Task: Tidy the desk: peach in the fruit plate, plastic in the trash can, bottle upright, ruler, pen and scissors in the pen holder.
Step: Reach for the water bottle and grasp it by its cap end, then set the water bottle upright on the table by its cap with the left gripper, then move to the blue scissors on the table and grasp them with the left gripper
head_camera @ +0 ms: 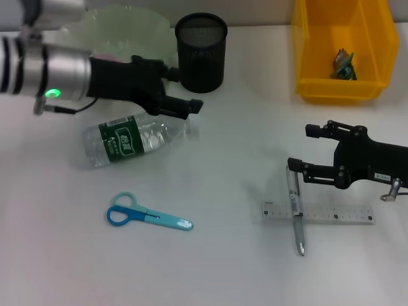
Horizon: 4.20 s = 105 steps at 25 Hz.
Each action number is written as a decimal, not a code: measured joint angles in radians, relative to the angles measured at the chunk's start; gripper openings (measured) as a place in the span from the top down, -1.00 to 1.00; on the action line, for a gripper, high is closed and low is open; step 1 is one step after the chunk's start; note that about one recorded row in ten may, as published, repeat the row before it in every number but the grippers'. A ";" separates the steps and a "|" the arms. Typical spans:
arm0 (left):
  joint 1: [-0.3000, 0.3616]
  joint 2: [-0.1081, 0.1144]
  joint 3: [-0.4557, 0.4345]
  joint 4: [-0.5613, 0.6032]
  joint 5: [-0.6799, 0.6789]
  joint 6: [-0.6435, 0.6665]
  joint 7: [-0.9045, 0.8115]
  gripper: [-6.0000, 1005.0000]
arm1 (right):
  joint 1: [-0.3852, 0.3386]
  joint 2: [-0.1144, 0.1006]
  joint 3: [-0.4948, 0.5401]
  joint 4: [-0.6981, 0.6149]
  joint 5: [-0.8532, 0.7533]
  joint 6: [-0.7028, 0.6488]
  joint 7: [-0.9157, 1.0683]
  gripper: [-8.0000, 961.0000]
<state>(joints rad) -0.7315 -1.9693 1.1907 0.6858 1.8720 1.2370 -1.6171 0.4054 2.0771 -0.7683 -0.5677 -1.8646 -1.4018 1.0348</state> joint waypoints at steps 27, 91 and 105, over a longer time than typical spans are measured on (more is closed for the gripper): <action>-0.219 -0.108 0.127 -0.077 0.564 -0.226 -0.314 -0.61 | -0.005 0.000 0.009 0.012 0.007 0.002 -0.002 -0.66; 0.361 -0.090 -0.483 0.274 -0.069 0.168 0.093 0.10 | 0.031 0.001 -0.003 0.016 0.001 -0.065 -0.027 -0.66; 0.346 -0.096 -0.586 0.143 -0.085 0.079 0.245 0.10 | 0.032 0.001 -0.026 0.021 0.006 -0.065 -0.027 -0.66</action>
<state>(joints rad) -0.3852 -2.0653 0.6045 0.8286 1.7867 1.3164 -1.3721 0.4372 2.0784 -0.7945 -0.5472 -1.8590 -1.4664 1.0075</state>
